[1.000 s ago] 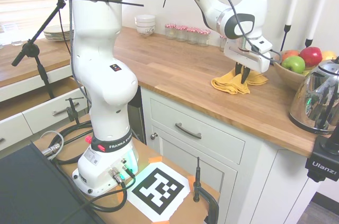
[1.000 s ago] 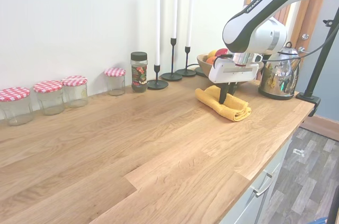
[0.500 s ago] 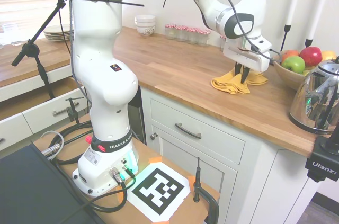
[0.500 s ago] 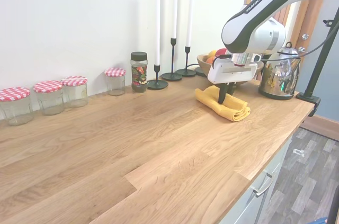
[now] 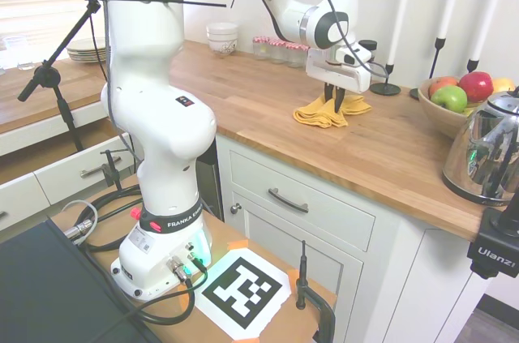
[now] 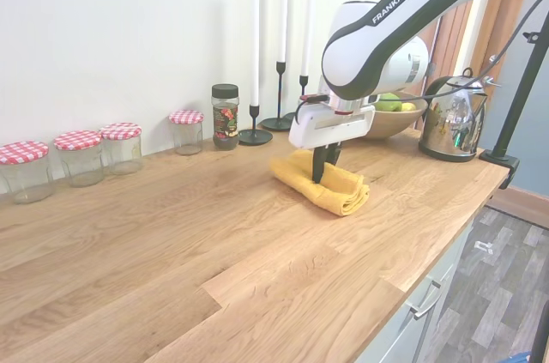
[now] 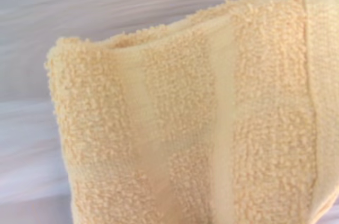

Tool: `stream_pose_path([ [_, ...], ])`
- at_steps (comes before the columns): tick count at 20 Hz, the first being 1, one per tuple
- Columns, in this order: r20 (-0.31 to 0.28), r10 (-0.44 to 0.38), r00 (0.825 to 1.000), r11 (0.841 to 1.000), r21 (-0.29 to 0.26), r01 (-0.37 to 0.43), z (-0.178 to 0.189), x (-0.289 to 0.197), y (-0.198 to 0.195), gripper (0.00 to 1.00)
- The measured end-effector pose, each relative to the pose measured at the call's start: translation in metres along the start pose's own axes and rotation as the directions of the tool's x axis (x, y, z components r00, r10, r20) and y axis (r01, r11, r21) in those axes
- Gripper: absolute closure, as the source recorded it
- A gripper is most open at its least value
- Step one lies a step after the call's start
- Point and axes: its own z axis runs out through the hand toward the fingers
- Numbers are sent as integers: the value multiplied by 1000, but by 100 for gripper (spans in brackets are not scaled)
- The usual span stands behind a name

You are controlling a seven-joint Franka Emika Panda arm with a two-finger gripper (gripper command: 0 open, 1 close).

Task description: Wipe the counter

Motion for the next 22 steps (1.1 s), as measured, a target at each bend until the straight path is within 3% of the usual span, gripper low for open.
stream_pose_path([
  [6,-28,-95,995,995,-23,94,0,-77,-50,100],
  [12,-70,-191,979,981,-37,189,-2,-157,-90,100],
  [19,-109,-286,952,958,-58,282,-4,-228,-112,100],
  [22,-114,-295,949,955,-61,290,-4,-236,-113,100],
])
